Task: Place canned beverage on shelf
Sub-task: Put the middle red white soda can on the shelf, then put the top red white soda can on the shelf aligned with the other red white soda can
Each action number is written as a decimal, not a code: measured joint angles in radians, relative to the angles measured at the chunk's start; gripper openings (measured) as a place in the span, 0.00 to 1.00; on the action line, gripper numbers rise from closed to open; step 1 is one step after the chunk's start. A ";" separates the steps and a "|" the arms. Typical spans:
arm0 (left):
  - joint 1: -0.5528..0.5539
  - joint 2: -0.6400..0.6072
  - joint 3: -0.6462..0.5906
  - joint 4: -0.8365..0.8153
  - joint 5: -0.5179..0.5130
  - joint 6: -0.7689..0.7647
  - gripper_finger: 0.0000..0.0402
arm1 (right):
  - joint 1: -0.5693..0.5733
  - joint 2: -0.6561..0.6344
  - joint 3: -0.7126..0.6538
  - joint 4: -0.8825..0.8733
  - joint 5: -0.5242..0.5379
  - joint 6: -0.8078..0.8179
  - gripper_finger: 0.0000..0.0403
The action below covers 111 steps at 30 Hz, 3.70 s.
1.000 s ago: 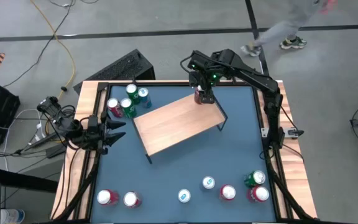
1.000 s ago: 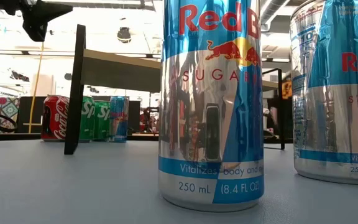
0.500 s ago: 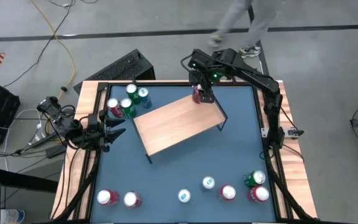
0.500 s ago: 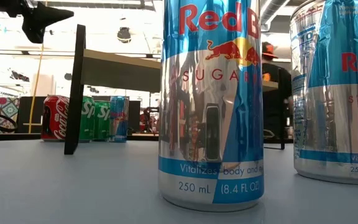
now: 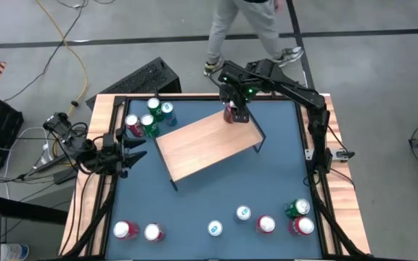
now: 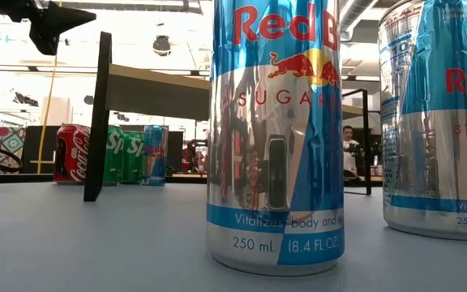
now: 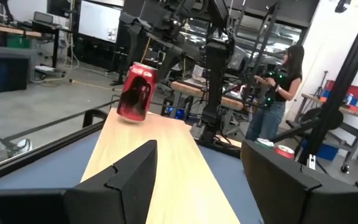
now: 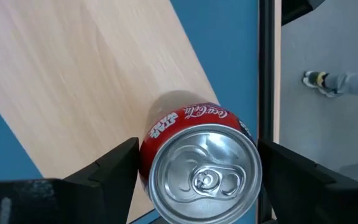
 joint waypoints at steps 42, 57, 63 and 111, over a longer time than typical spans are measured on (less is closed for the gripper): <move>0.021 0.316 0.467 -0.006 -0.609 0.402 0.71 | 0.079 -0.264 0.000 0.009 0.055 -0.009 0.86; -0.132 0.314 0.668 -0.377 -0.031 0.150 0.71 | 0.076 -0.265 0.000 0.001 0.054 -0.001 0.86; -0.079 0.345 0.728 -0.717 0.034 -0.250 0.71 | 0.076 -0.265 0.000 0.001 0.053 -0.001 0.85; 1.484 0.868 1.065 -1.231 0.980 0.082 0.71 | 0.079 -0.263 0.000 0.000 0.049 0.035 0.85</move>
